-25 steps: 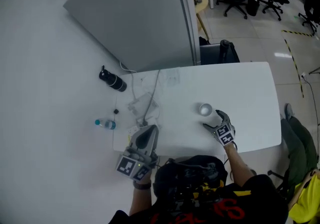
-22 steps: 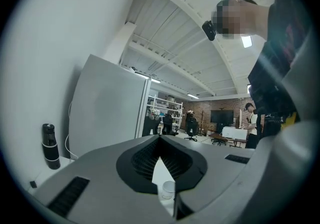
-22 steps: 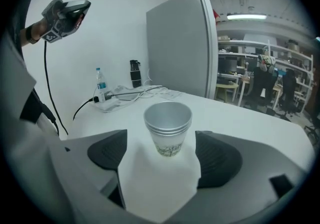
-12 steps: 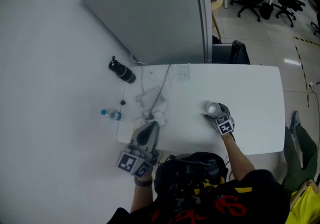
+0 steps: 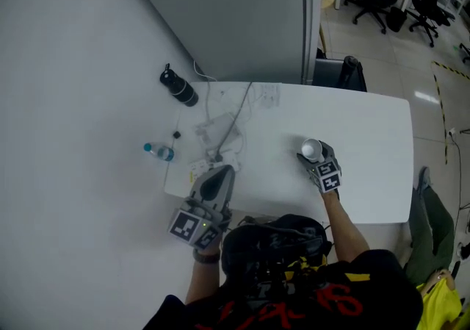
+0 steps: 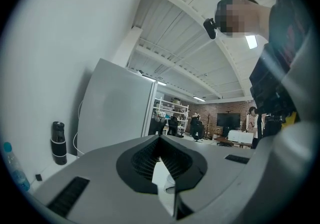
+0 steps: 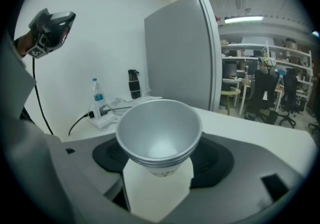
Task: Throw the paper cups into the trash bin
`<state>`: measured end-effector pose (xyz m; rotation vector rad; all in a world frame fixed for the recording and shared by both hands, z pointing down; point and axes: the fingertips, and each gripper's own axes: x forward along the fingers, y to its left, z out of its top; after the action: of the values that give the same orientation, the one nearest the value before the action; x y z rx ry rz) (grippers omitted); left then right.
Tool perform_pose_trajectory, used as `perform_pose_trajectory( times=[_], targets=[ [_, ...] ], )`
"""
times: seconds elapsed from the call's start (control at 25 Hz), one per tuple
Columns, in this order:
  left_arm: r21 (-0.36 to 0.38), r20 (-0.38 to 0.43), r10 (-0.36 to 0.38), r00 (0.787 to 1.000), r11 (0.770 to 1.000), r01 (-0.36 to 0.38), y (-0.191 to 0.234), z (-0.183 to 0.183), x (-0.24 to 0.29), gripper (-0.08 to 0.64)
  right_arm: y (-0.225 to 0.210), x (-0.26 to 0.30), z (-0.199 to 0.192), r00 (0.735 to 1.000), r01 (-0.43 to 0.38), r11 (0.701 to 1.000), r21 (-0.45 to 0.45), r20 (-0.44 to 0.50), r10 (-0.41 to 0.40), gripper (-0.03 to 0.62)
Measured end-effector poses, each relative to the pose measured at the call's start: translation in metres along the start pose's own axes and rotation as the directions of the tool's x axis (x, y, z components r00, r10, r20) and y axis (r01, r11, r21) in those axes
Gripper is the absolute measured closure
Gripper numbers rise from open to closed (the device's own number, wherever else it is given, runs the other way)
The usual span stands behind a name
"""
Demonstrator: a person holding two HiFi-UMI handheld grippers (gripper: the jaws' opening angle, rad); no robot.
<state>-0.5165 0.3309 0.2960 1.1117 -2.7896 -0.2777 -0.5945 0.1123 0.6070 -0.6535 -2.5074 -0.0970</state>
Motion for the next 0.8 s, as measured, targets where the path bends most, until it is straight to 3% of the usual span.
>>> perform_pose_trajectory(
  times=[0.2,0.4,0.68,0.8],
  targets=[
    [0.003,-0.017,-0.034,0.999,0.999,0.034,-0.003,-0.007,0.007,0.557,0.016,-0.045,0.072,0.989,-0.022,1.0,0.001,0.146,0.022,0.241],
    [0.024,-0.013,-0.081,0.997,0.996,0.081,-0.007,-0.006,0.019,0.557,0.041,-0.089,0.122,0.973,-0.1,0.995,0.013,0.212,0.095,0.242],
    [0.071,-0.049,-0.195,0.98,0.978,0.198,-0.022,-0.009,0.042,0.557,0.056,-0.155,0.194,0.926,-0.092,0.993,-0.071,0.362,0.112,0.242],
    [0.061,-0.049,-0.247,0.968,0.966,0.25,-0.026,-0.01,0.047,0.557,0.06,-0.174,0.205,0.922,-0.046,0.995,-0.089,0.379,0.077,0.242]
  ],
)
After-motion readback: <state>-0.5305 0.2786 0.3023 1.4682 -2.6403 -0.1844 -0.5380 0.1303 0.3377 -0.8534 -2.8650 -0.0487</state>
